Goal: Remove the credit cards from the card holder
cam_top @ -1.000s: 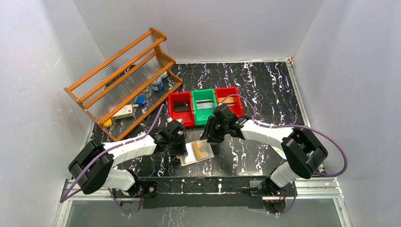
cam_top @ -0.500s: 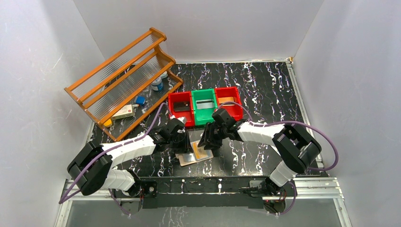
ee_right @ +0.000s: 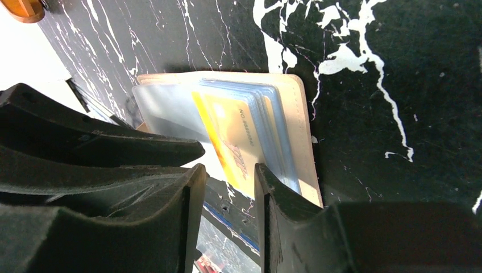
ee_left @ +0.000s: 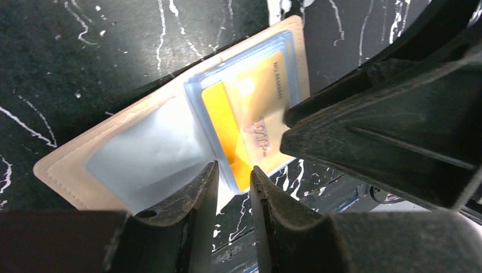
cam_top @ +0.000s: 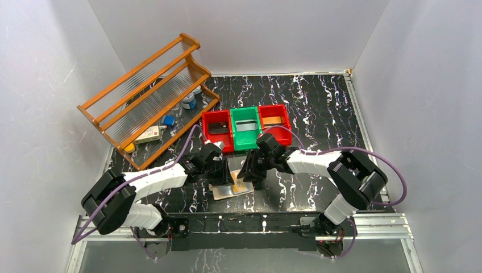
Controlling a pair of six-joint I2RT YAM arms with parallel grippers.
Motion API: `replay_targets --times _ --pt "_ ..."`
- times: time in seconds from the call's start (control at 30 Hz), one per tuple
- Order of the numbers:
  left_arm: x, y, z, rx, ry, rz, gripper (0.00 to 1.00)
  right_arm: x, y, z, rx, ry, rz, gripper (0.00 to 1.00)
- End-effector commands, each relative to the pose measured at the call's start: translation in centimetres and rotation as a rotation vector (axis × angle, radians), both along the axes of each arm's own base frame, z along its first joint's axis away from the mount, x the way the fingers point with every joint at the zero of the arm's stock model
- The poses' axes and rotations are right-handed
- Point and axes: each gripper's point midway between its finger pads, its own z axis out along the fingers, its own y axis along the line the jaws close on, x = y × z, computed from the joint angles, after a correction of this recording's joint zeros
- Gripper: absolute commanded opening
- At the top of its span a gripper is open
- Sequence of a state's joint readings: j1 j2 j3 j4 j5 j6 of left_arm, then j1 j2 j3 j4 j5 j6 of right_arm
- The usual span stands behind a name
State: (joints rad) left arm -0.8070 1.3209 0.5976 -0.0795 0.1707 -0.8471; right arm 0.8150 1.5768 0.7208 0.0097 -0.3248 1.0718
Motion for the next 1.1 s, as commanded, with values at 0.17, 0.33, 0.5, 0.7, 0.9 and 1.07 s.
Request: replay_targets --times 0.17,0.33,0.5,0.7,0.9,1.07 --pt "-0.7 0.9 -1.7 0.005 0.053 0.068 0.28 -2.1 -1.9 -2.6 -0.086 0.059 -0.013 0.46" --pt "-1.0 0.3 -1.9 -0.063 0.068 0.092 0.26 -2.5 -2.1 -2.8 -0.082 0.069 -0.022 0.45" --pt "-1.0 0.5 -2.0 -0.100 0.065 0.130 0.19 -2.9 -2.2 -3.0 -0.070 0.085 -0.026 0.44" --pt "-0.8 -0.1 -1.2 -0.182 0.050 0.136 0.17 -3.3 -2.2 -3.3 -0.063 0.098 -0.027 0.44" --pt "-0.7 -1.2 -0.8 -0.240 0.058 0.100 0.17 -3.4 -2.2 -3.7 -0.066 0.105 -0.026 0.44" --pt "-0.4 -2.0 0.2 -0.280 0.034 0.075 0.11 -3.5 -2.3 -3.9 -0.069 0.110 -0.025 0.44"
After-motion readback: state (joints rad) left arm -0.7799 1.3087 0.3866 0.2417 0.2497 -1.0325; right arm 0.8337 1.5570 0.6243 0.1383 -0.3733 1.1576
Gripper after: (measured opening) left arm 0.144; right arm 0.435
